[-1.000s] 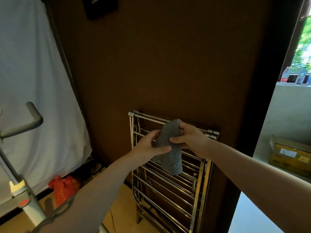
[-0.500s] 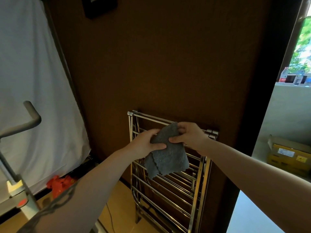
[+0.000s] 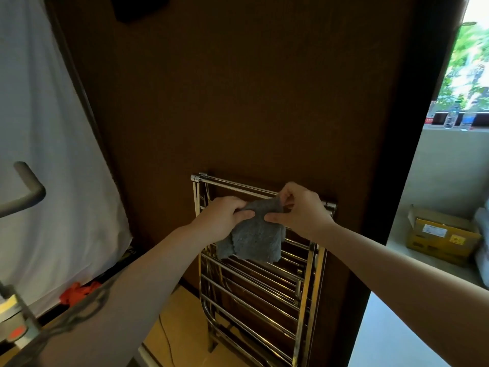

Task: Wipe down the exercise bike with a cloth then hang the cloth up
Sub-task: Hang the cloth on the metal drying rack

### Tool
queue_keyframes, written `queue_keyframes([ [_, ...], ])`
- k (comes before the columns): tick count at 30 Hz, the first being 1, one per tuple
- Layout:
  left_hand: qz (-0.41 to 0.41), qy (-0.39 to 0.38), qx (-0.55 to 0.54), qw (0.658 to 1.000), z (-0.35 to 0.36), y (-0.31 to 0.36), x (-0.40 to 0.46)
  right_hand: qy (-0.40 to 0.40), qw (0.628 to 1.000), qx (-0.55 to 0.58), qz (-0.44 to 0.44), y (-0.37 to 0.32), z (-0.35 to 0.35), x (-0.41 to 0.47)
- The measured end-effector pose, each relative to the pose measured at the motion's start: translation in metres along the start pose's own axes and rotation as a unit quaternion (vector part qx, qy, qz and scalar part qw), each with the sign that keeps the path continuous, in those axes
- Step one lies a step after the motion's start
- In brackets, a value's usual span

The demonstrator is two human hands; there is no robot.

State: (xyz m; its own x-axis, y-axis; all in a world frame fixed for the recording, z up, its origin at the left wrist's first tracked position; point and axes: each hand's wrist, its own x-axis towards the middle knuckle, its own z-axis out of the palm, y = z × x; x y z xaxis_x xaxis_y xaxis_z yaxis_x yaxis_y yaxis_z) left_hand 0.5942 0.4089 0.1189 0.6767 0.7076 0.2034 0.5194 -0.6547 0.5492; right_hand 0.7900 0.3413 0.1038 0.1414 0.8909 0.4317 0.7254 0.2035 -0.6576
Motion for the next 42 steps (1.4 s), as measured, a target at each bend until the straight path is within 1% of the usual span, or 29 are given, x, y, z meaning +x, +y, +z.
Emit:
queue_keyframes([
  [2,0.010,-0.004,0.002,1.000,0.003,0.003,0.007,-0.005,1.000,0.020,0.019,-0.002,0.002,-0.002],
  [5,0.027,-0.012,0.012,0.999,0.007,0.006,0.020,-0.052,0.998,-0.036,0.017,-0.001,0.000,-0.002],
  [7,0.040,-0.028,-0.002,0.999,0.011,0.003,0.028,-0.061,0.996,-0.053,0.035,0.005,-0.007,-0.004],
  [10,0.038,-0.070,-0.040,0.996,0.022,-0.004,0.040,-0.034,0.997,-0.046,0.055,0.020,-0.013,-0.011],
  [12,0.040,-0.102,-0.043,0.993,0.035,-0.006,0.049,-0.013,0.996,-0.062,0.060,0.031,-0.012,-0.020],
  [15,0.049,-0.124,-0.046,0.990,0.057,-0.008,0.063,-0.011,0.993,-0.089,0.073,0.052,-0.013,-0.027],
  [17,0.053,-0.115,-0.042,0.991,0.066,-0.008,0.078,-0.009,0.990,-0.115,0.081,0.066,-0.019,-0.021],
  [21,0.067,-0.062,-0.037,0.995,0.066,0.001,0.120,0.027,0.986,-0.140,0.087,0.088,-0.034,0.011],
  [24,0.058,-0.042,-0.047,0.996,0.064,0.005,0.157,0.059,0.982,-0.166,0.061,0.104,-0.044,0.042],
  [28,0.027,-0.005,-0.039,0.999,0.078,0.002,0.202,0.080,0.966,-0.244,0.039,0.128,-0.049,0.076],
  [30,0.015,0.025,-0.031,0.999,0.090,-0.001,0.217,0.091,0.956,-0.280,0.021,0.138,-0.047,0.086],
  [33,-0.002,0.049,-0.020,0.999,0.104,-0.008,0.221,0.087,0.947,-0.310,-0.013,0.148,-0.040,0.088],
  [35,-0.003,0.063,-0.022,0.998,0.111,-0.016,0.217,0.084,0.949,-0.301,-0.030,0.154,-0.036,0.084],
  [37,0.000,0.074,-0.026,0.997,0.112,-0.023,0.211,0.091,0.959,-0.266,-0.033,0.158,-0.034,0.080],
  [42,0.001,0.063,-0.057,0.996,0.096,-0.024,0.193,0.089,0.977,-0.193,0.019,0.150,-0.037,0.076],
])
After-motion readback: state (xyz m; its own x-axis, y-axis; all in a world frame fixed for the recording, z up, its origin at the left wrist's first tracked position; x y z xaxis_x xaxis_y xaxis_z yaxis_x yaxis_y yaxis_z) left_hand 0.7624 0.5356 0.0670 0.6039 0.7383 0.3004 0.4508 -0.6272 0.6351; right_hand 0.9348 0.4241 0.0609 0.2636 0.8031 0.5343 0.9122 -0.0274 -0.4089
